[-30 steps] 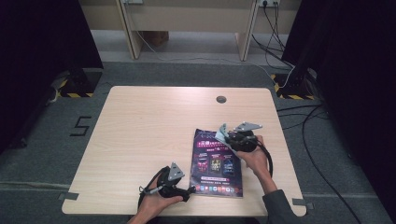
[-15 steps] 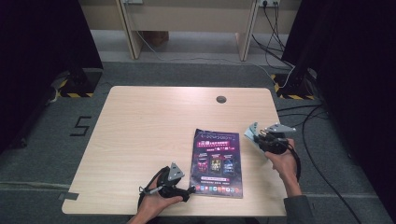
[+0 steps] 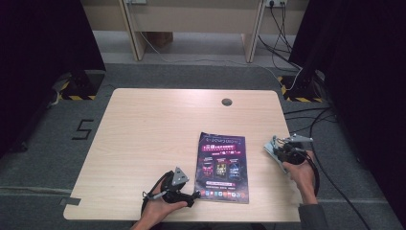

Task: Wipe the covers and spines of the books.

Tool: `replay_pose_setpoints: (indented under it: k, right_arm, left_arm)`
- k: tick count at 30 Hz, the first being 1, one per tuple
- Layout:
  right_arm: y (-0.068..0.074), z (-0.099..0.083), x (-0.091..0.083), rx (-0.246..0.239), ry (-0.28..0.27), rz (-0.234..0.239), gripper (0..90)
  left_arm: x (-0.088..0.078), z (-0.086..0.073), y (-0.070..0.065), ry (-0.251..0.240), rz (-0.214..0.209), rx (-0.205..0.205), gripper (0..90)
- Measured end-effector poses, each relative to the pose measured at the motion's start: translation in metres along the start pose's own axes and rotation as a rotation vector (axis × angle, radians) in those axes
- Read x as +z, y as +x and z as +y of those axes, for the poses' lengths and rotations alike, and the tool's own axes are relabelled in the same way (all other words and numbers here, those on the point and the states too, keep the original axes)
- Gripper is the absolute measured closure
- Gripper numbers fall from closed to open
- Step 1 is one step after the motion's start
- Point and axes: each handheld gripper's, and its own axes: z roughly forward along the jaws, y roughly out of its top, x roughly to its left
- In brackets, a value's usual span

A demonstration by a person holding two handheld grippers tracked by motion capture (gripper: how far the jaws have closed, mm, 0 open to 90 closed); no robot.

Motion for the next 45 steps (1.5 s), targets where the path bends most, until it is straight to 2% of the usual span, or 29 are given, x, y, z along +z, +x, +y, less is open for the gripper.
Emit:
replay_pose_setpoints:
  k: [5, 7, 11, 14, 18, 21, 30, 36, 40, 42, 45]
  right_arm:
    - [0.002, -0.004, 0.009, -0.019, 0.045, -0.012, 76.9]
    - [0.002, -0.005, 0.01, -0.025, 0.059, -0.015, 72.5]
    - [0.002, 0.0, 0.004, 0.029, 0.019, 0.004, 60.9]
    - [0.007, 0.006, -0.002, 0.014, -0.015, -0.001, 52.2]
    - [0.018, 0.013, -0.005, 0.01, -0.05, 0.021, 46.5]
    - [0.027, 0.016, -0.004, 0.016, -0.043, 0.05, 41.9]
    - [0.05, 0.019, 0.005, 0.007, -0.024, 0.117, 36.7]
    - [0.063, 0.018, 0.012, -0.023, 0.031, 0.116, 32.7]
    - [0.072, 0.018, 0.017, -0.043, 0.04, 0.134, 32.5]
    - [0.076, 0.017, 0.019, -0.045, 0.047, 0.153, 32.1]
    - [0.083, 0.015, 0.023, -0.035, 0.06, 0.174, 31.7]
  left_arm:
    - [0.0, 0.0, 0.0, -0.001, -0.002, -0.002, 16.5]
    - [0.0, 0.0, 0.0, -0.001, -0.002, 0.0, 16.6]
    - [0.0, 0.0, 0.0, 0.0, -0.003, -0.002, 16.5]
    - [0.0, 0.0, 0.001, 0.002, -0.005, -0.002, 16.5]
    - [0.0, 0.0, 0.0, 0.0, -0.003, 0.001, 16.8]
    - [0.0, -0.001, 0.001, -0.002, -0.007, -0.008, 16.5]
    - [0.0, 0.0, 0.002, -0.001, -0.013, -0.007, 16.3]
    - [0.0, -0.001, 0.002, -0.001, -0.014, -0.011, 15.9]
    - [0.0, -0.001, 0.002, -0.002, -0.014, -0.01, 16.0]
    - [0.0, -0.001, 0.003, 0.0, -0.017, -0.021, 15.5]
    - [0.0, -0.001, 0.002, 0.001, -0.013, -0.014, 15.6]
